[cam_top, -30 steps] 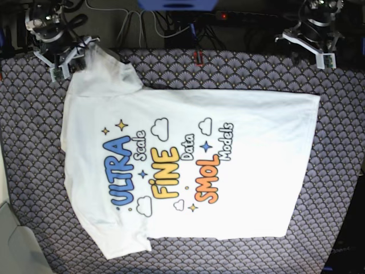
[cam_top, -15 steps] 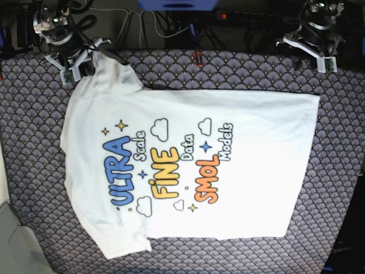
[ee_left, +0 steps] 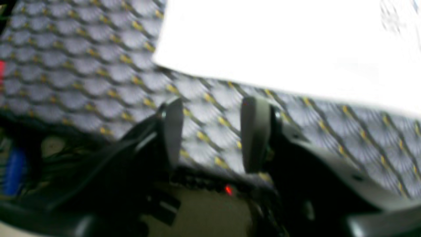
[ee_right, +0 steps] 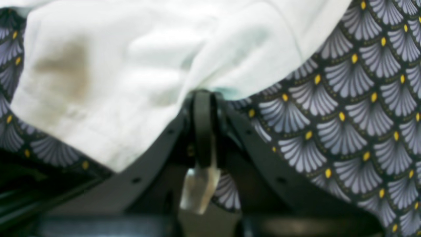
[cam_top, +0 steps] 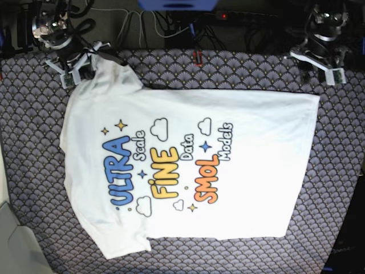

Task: Fold the T-shirt properly
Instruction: 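Move both grippers down to the shirt's hem corners and grasp them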

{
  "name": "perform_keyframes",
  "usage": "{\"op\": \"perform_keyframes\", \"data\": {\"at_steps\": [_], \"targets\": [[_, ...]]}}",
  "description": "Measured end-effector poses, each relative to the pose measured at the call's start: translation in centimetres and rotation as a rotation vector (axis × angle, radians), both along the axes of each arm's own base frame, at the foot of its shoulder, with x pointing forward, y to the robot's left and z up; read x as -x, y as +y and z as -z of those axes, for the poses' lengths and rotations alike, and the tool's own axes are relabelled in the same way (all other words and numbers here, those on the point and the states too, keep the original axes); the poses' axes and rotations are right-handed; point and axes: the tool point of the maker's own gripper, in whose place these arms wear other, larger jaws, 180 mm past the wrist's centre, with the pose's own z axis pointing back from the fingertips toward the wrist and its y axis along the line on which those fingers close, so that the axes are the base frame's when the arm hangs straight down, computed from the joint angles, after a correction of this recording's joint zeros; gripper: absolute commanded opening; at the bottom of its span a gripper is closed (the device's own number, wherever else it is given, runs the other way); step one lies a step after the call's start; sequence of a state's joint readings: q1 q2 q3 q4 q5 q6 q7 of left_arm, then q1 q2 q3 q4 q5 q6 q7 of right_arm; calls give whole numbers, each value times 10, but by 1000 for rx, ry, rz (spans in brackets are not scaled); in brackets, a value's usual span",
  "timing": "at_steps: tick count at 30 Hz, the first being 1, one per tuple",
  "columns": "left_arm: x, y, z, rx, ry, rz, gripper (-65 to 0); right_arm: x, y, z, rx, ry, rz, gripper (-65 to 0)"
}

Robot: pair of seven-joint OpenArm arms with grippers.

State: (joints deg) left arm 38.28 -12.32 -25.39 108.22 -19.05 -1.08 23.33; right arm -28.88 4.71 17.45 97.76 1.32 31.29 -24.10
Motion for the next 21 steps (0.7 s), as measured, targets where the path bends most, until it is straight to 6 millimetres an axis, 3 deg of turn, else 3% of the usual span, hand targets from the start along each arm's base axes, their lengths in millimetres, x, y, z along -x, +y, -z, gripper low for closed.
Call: {"op": "perform_keyframes", "data": {"at_steps": [2,5,21], "targets": [[-6,14,-9,-24,-37,-48,-366,4,0,-2,10,10,-5,-650],[-15,18,-14,-18,-71,-61,-366,4,-1,-3,24,16,-10,-650],[-23,43,33,27,0,-159,-366,5,0,-2,21,18,-9,-650]]}}
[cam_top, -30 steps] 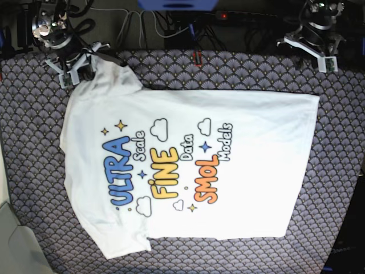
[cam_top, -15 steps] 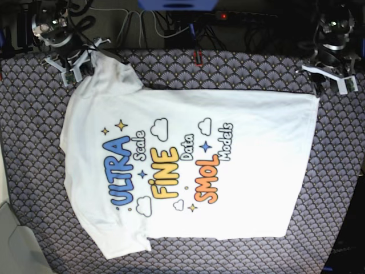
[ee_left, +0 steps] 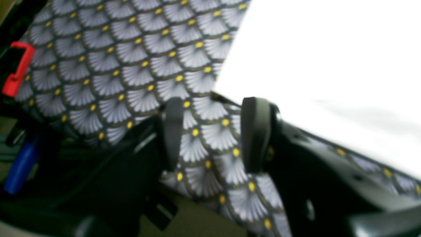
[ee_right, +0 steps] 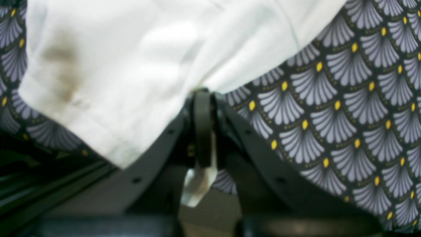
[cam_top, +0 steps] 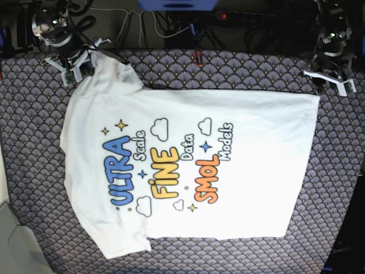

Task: Fold the T-shirt properly
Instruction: 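Move both grippers down to the shirt's hem corners and grasp them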

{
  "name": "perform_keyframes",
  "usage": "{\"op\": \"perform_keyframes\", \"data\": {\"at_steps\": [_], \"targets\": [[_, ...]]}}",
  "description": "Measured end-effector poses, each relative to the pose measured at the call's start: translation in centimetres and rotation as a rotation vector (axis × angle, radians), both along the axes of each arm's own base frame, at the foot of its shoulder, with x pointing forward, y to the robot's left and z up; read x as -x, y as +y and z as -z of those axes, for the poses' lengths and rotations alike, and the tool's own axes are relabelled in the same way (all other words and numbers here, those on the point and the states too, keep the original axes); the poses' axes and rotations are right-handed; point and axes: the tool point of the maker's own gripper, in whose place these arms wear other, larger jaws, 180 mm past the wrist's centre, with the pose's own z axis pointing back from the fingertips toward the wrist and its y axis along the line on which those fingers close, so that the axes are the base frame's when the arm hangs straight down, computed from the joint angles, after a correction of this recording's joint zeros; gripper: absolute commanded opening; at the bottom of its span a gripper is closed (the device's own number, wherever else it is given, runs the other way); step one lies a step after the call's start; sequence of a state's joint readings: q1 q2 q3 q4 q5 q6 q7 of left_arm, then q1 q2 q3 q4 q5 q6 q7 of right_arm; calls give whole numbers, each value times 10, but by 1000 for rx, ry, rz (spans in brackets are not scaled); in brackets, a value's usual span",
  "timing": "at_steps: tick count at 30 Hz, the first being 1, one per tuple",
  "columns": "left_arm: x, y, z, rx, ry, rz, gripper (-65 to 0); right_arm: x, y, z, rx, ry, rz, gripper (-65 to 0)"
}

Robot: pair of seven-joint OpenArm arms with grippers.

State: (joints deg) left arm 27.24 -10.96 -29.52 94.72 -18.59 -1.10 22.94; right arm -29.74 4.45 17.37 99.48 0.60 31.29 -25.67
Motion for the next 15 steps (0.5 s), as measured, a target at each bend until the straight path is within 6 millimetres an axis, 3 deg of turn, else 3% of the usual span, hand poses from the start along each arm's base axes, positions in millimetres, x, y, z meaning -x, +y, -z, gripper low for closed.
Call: {"op": "perform_keyframes", "data": {"at_steps": [12,15], "targets": [[-29,4,3,24,-33,-19,-366,0,0,0,3,1,-2,-650],[-31,7,13,38,-19,-33,-366,0,0,0,3,1,-2,-650]]}}
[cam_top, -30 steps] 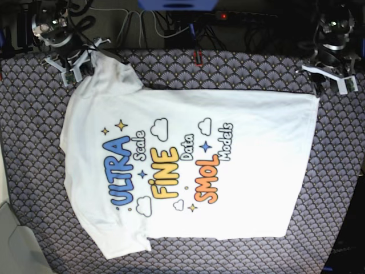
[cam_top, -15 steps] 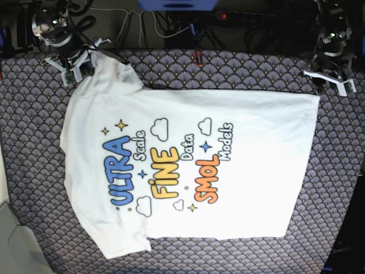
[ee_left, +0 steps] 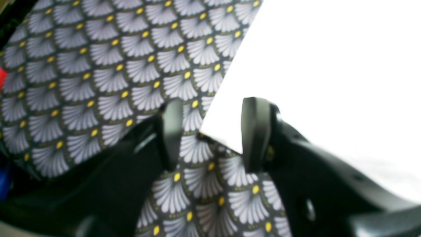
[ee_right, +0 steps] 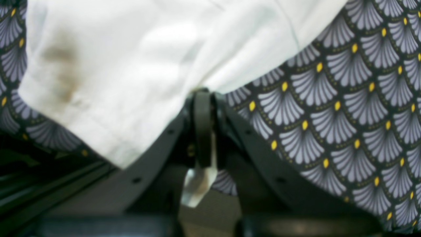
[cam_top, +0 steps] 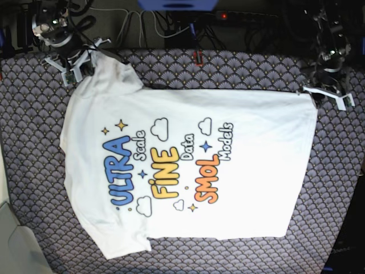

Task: Fold the T-shirt properly
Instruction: 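Move both grippers down to the shirt's hem corners and grasp them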

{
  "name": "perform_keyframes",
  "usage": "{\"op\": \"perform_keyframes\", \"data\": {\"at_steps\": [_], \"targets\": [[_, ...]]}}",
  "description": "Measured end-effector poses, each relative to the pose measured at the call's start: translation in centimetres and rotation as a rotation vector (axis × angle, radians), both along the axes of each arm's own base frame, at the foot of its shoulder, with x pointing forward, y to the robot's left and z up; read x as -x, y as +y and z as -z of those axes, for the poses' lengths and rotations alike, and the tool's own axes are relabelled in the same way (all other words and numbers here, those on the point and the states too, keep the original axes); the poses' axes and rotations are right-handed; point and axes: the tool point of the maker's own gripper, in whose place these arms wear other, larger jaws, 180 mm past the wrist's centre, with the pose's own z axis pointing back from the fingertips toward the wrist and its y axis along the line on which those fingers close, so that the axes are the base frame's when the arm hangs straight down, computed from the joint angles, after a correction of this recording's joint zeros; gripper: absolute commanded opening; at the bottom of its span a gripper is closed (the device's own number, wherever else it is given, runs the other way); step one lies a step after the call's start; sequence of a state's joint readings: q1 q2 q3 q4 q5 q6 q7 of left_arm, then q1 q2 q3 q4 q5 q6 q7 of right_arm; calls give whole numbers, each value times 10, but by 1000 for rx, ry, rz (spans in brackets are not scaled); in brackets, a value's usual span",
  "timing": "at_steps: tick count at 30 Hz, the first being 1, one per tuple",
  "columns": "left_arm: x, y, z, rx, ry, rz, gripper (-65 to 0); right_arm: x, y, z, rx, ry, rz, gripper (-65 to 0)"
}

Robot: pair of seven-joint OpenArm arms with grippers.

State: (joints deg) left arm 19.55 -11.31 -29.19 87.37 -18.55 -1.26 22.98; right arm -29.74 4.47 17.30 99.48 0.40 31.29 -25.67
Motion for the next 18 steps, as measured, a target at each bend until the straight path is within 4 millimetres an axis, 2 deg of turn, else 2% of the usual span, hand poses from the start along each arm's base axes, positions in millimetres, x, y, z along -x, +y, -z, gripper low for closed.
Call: {"op": "perform_keyframes", "data": {"at_steps": [4,7,12,18], "targets": [[6,2,15,19,39,-17,-366,0,0,0,0,0,0,-650],[5,2,14,18,36,-18,-366,0,0,0,0,0,0,-650],[-1,-11,22,29,38,16,-366,0,0,0,0,0,0,-650],[-8,-11,24,32,28,16,-368,0,0,0,-1,0,0,-650]]}}
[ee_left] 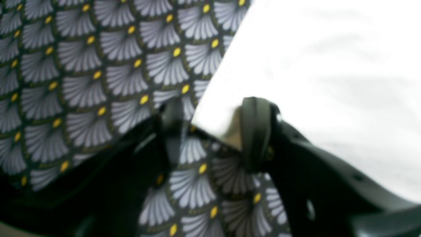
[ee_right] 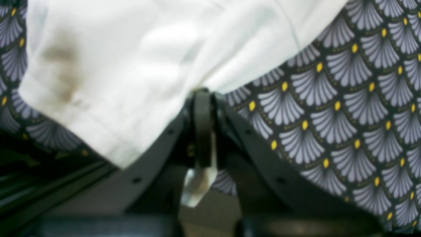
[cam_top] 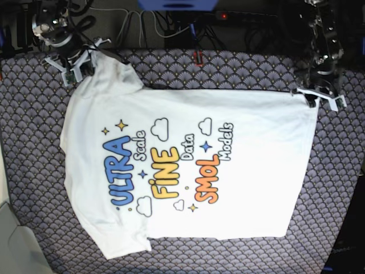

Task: Fold the T-shirt properly
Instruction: 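Move both grippers down to the shirt's hem corners and grasp them, then lift the hem with both grippers and fold it toward the collar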

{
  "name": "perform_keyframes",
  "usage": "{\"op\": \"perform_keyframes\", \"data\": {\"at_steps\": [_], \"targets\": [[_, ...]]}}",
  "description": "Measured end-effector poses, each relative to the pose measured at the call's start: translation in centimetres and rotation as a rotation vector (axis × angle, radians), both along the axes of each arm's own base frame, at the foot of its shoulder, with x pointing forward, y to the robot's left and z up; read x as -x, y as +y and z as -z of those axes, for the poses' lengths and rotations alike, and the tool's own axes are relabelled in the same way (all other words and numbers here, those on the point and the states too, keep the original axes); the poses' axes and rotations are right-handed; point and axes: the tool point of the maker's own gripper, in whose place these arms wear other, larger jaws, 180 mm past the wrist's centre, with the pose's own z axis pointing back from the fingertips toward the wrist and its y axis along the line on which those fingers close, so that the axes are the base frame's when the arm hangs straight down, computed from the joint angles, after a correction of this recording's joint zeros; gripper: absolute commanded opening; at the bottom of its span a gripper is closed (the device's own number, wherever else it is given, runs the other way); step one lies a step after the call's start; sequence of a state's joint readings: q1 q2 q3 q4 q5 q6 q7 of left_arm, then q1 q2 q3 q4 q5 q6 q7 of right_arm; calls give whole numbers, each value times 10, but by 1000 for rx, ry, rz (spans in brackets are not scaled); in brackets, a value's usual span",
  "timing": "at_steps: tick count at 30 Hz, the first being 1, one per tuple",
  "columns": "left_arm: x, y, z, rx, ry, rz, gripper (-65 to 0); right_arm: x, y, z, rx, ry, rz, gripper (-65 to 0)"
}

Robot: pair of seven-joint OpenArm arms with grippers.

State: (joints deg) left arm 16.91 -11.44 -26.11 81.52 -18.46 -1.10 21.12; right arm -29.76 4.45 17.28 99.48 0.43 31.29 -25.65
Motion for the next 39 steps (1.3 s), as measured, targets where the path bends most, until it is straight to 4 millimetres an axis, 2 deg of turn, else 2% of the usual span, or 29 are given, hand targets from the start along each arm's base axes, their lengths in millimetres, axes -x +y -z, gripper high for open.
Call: {"op": "perform_keyframes", "data": {"at_steps": [3,6,8,10,18,23,27,31,39], "targets": [[0,0,0,-2,0,2,-375,0,0,0,0,0,0,-650],[0,1,0,-3,-2,0,-448,3,0,1,-2,1,1,-650],[0,1,0,-6,-1,1,-531,3,0,0,-1,1,1,-650],[0,1,0,-3,-2,0,-648,3,0,1,-1,2,1,-650],[1,-4,-4,4,8,16,-643,2,0,-1,1,-1,-1,-650],[-2,-7,-29,-33,-37,50,-643,0,-6,-6,16,-37,3,-650],[-8,-6,-42,-52,-67,61,-643,-9,-20,-26,62,-94,20,-650],[-8,-6,-42,-51,-65,63,-643,-28,-19,-49,74,-175,10,-650],[-12,-7,-46,-53,-78,65,-644,-50,-22,-65,95,-233,-1,-650]]}}
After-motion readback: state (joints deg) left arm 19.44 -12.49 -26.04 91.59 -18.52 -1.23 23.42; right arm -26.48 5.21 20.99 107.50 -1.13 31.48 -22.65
